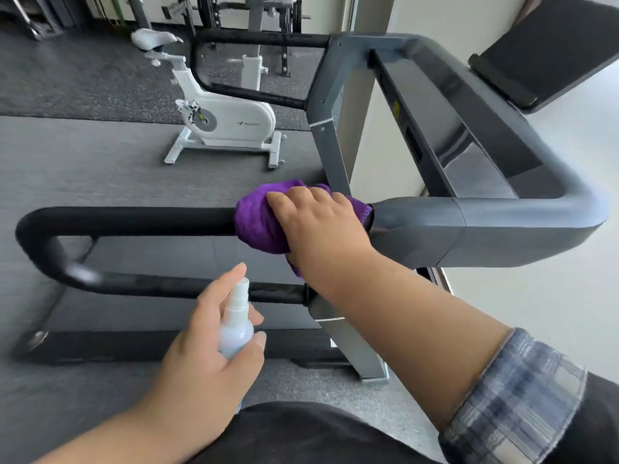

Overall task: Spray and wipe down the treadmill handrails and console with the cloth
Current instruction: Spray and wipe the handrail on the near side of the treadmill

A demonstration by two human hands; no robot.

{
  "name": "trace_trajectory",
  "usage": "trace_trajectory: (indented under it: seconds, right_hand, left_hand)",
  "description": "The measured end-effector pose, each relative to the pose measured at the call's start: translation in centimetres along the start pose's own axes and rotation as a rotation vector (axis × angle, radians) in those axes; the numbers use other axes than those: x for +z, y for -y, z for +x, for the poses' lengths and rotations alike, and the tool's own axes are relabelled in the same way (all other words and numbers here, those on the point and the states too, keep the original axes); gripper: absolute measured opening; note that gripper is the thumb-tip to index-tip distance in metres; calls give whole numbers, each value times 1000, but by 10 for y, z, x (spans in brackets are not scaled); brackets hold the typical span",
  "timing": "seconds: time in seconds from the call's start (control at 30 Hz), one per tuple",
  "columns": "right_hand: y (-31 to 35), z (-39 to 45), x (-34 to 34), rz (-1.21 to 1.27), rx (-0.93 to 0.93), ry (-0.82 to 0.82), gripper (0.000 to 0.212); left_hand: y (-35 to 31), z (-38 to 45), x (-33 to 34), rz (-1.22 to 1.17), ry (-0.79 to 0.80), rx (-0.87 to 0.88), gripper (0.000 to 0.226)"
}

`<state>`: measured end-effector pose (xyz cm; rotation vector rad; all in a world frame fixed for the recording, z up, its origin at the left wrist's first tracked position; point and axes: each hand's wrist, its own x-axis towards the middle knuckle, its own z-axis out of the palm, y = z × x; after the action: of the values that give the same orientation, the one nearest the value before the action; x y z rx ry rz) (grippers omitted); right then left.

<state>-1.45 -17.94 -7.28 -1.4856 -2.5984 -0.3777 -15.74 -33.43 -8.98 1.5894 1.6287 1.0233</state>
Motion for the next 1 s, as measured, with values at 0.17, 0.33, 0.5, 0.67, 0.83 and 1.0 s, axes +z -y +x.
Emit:
trace_trajectory:
  seconds: [0.17,0.33,0.5,0.67,0.83,1.0]
  right_hand:
    - [-11,-4,-3,-13,60,28,75]
    - [25,20,-4,2,3,9,64]
    - [72,47,-5,36,-27,12,73]
    - [119,73,-7,16,-50,7,75]
    - [175,101,-4,-74,-74,-15,62]
    - [234,129,-5,-130,-79,46,64]
  left_hand:
    - [5,3,-6,5,-33,-18,85]
    - [17,0,-23,-1,-47,-53,83]
    - [35,5,-52,-24,-77,-64,82]
    - [58,12,-97,-48,-85,-54,81]
    - [89,12,-147,-78,-86,-25,84]
    - [123,5,-196,-77,-108,-14,84]
